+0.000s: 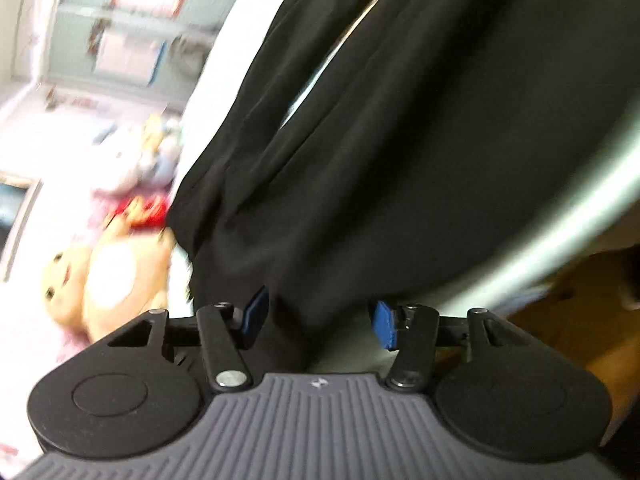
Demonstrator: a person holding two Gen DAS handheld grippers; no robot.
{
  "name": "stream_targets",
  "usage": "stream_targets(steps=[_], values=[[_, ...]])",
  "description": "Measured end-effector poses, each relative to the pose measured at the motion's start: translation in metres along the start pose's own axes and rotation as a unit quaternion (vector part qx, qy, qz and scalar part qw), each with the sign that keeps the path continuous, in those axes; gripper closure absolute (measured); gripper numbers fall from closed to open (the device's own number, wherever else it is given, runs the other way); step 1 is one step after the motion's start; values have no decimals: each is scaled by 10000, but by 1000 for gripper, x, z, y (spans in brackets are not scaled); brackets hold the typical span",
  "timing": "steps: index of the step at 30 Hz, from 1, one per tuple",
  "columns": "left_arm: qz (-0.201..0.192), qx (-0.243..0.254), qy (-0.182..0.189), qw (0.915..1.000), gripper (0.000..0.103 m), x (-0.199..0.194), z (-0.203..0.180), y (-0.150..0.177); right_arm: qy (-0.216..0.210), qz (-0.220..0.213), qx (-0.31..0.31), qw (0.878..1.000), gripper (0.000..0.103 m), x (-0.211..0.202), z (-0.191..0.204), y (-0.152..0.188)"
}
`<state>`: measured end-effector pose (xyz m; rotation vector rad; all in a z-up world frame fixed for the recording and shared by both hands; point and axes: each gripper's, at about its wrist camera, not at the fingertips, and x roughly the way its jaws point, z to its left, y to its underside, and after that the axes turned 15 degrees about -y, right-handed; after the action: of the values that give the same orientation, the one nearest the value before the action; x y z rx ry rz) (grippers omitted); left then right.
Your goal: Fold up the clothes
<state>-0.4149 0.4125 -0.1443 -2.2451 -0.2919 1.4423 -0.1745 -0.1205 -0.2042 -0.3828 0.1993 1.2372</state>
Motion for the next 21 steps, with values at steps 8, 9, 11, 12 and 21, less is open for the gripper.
stream_targets(steps=[8,9,11,12,21], values=[[-31,88,-138,9999,36,0,-8,5,804,-2157,-433,9722,39,-142,-26,-54],[-27,119,-120,9999,36,-2,-10,6,968,-2365,-478,9656,39,-152,-28,-60],[-27,193,-112,9997,35,-4,-15,9,1069,-2655,-481,9570,39,-167,-37,-74],[-20,232,-139,9996,35,-3,-18,10,1090,-2745,-437,9544,39,-169,-42,-80],[-1,280,-388,9989,36,11,-30,10,850,-3016,-275,9492,60,-185,-68,-99]])
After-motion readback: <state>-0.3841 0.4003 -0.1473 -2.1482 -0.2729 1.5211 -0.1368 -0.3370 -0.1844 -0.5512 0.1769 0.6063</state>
